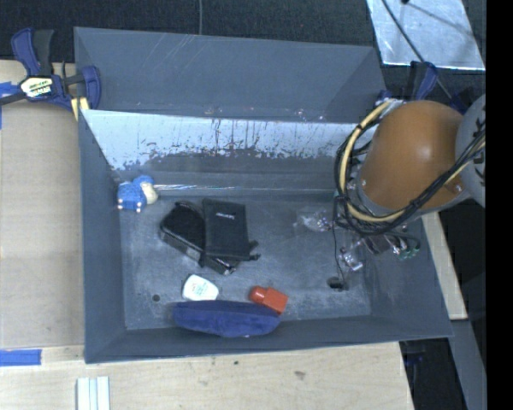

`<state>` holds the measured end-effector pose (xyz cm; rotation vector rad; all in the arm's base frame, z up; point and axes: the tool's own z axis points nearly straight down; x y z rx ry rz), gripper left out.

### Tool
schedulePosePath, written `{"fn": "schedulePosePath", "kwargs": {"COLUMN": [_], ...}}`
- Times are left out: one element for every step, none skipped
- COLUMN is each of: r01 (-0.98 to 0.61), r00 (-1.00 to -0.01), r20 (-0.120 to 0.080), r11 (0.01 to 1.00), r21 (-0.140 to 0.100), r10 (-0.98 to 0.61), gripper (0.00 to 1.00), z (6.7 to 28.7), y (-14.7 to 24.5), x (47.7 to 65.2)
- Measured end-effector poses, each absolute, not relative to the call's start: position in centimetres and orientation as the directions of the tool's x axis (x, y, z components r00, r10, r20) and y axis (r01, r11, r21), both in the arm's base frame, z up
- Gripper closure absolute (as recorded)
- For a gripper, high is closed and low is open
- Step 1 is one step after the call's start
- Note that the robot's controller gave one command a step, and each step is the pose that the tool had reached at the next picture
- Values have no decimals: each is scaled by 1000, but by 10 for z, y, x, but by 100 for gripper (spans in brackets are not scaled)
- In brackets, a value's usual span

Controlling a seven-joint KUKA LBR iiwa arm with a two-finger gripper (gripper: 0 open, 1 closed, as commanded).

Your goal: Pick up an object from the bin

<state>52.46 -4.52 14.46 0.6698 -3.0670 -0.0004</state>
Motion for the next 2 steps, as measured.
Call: {"fn": "schedulePosePath", "kwargs": {"r01": [-562, -460], "r00": [-827, -888], "r20": [0, -6], "r11": [827, 888], "r21": [3, 0], "r10": [-562, -460], "gripper": [0, 0], "z": [140, 139], "y": [25, 44], "x": [482, 507]}}
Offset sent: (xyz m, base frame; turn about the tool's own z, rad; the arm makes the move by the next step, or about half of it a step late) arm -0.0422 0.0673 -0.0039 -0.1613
